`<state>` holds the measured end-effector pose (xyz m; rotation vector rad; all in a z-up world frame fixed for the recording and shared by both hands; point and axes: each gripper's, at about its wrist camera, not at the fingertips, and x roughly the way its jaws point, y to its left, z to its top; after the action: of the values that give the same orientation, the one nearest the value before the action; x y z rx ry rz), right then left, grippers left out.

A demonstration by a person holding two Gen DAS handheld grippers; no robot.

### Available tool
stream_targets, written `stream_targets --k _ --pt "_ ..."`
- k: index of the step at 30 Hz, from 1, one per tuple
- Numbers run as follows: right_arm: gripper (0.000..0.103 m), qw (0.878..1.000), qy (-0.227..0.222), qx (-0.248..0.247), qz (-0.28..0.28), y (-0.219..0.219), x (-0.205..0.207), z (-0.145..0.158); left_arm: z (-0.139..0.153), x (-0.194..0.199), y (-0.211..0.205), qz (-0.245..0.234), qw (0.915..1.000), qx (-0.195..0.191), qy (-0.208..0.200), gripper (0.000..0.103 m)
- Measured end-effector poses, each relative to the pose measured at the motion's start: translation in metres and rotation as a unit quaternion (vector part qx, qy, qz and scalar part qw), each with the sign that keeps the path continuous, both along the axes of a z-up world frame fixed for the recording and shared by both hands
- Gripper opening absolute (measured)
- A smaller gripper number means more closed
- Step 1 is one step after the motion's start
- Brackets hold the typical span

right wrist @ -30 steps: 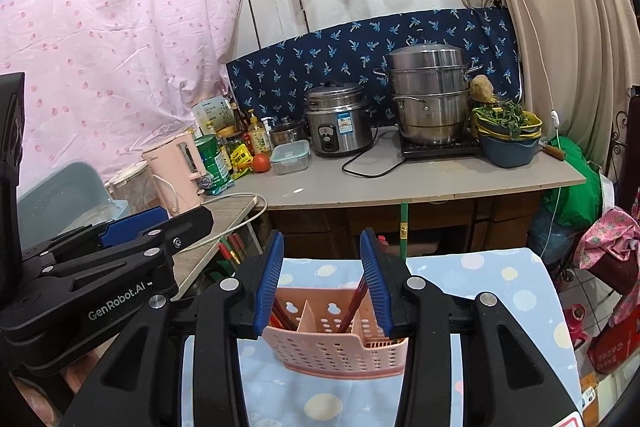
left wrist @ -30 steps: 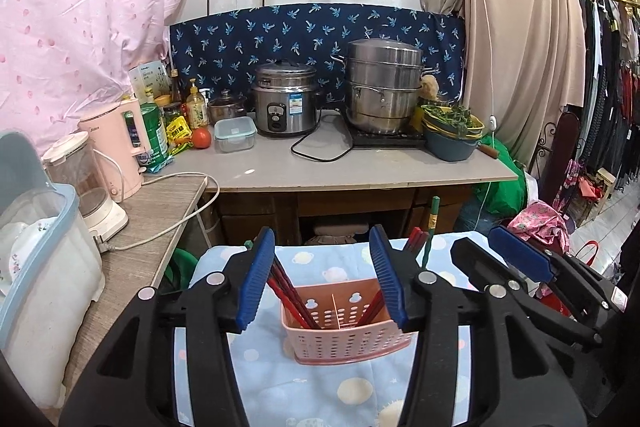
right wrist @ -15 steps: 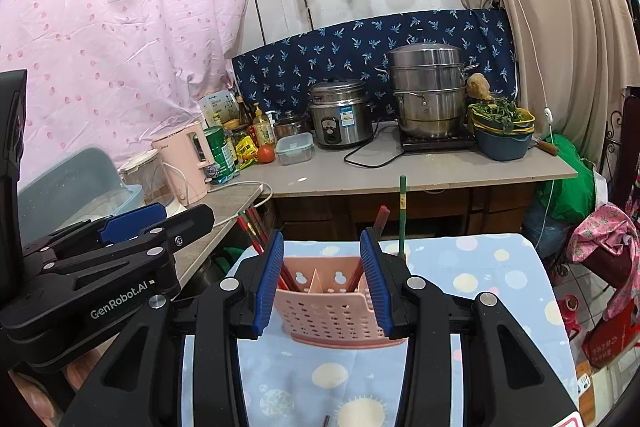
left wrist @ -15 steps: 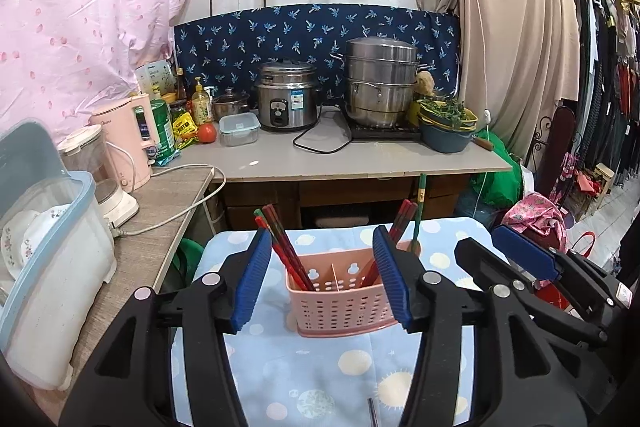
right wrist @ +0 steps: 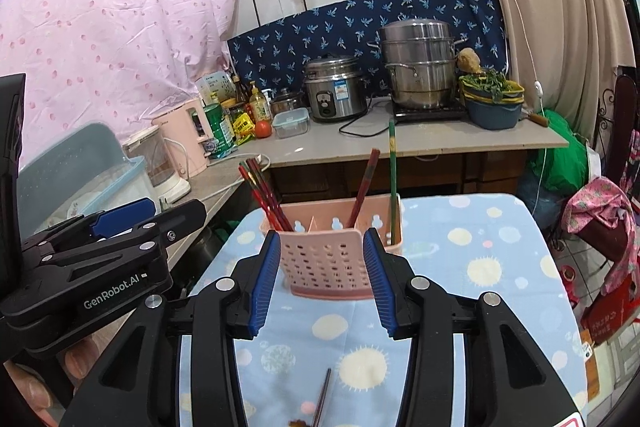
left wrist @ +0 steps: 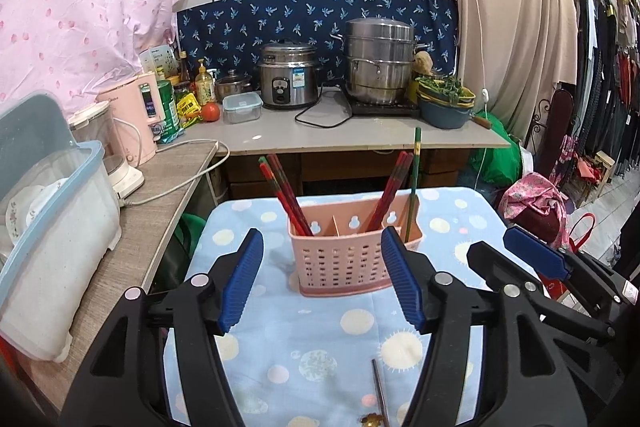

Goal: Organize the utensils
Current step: 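Move the open right gripper back over the last chopstick and spoon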

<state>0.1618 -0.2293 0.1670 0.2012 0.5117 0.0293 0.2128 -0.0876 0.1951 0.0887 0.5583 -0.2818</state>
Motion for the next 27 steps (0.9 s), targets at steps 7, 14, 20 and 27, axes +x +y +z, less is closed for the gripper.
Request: stream_targets --k 7,14,20,27 --pt "0.045 0.999 0.035 0.015 -0.006 0.001 -0.025 -0.032 -0.031 -0.019 0.011 0.008 0.9996 0.006 0.025 0.063" --pt "0.045 0.996 0.087 0.012 -0.012 0.006 -0.056 -0.081 -0.083 -0.041 0.026 0.016 0.997 0.017 0.074 0.063" --pt "0.045 0.992 0.127 0.008 -0.014 0.012 -0.081 -0.12 -0.125 -0.06 0.037 0.023 0.9928 0.02 0.116 0.063" --pt "0.045 0.987 0.16 0.002 -0.011 0.023 -0.104 -0.155 -0.161 -0.081 0.041 0.021 0.9882 0.027 0.149 0.063"
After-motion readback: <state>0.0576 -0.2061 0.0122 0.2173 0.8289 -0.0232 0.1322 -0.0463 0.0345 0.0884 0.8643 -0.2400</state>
